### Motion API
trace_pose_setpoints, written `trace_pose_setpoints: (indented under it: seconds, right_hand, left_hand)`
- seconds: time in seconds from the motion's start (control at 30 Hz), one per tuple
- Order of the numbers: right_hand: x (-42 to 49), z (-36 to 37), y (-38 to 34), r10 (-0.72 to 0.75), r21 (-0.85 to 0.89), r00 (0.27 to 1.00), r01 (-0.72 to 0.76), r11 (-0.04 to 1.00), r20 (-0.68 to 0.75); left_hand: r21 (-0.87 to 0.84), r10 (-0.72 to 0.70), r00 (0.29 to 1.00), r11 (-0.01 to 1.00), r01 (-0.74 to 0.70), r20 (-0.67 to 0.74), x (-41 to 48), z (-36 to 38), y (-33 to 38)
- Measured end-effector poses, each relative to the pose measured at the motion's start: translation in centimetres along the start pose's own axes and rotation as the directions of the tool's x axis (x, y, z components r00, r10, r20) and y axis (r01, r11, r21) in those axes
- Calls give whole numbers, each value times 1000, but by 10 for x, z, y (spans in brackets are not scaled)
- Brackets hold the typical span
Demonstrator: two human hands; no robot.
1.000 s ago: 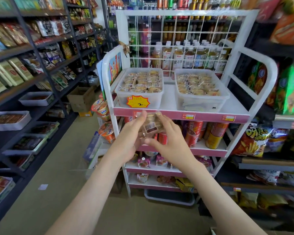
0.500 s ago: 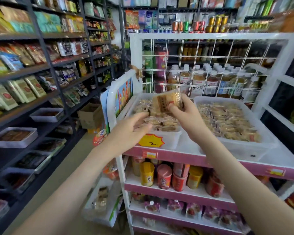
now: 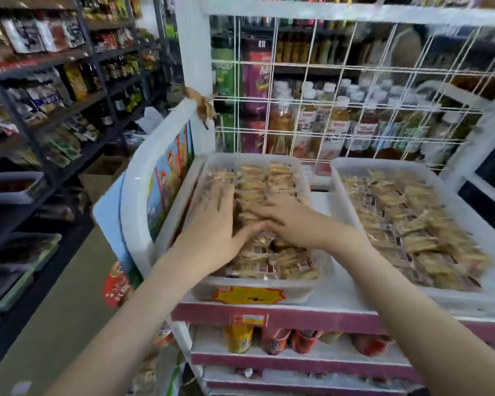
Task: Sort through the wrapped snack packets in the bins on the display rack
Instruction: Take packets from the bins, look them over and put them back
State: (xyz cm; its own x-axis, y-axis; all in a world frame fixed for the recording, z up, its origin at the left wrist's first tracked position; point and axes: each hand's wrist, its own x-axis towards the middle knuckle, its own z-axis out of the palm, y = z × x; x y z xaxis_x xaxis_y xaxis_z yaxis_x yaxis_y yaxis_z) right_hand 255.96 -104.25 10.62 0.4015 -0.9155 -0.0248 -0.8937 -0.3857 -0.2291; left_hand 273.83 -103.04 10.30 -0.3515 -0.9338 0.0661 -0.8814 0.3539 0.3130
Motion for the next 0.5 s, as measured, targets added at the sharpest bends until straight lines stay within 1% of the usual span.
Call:
trace_pose_setpoints:
  seconds: [0.03,0.07,0.1,0.13,0.2,0.27,0.33,0.37,0.43,0.5]
  right_hand:
    - [0,4,-1,-4,-117,999,8,993,33]
    - [0,7,-1,13,-192,999,-4,981,45]
    - [0,7,-1,30,-217,999,-20,976,44]
    - [0,6,-1,39,-190,998,-30,981,41]
    - [0,2,1,34,-21,999,-34,999,18]
    - [4,-3,5,43,132,996,-32,991,-81]
    - [10,-6,7,62,171,977,-27,985,-204]
    - [13,-7,8,73,171,971,-34,985,-229]
    - [20,-4,10,74,185,969,-30,982,-236]
    - [26,-1,12,80,234,971,-25,972,-227]
  left_hand:
    - [47,12,997,999,-15,76,2,1,0]
    - [96,32,988,994,-47,149,2,3,0]
    - [132,54,977,988,-83,207,3,4,0]
    - [151,70,967,983,-109,245,3,5,0]
    - [165,71,959,979,-119,274,4,6,-1]
    - [202,62,960,972,-120,274,4,7,-2]
    - [229,63,959,965,-130,277,3,8,-3]
    - [232,62,959,964,-129,278,3,8,-3]
    - [228,62,961,966,-126,269,2,8,-3]
    - [223,65,965,967,-124,254,1,8,-3]
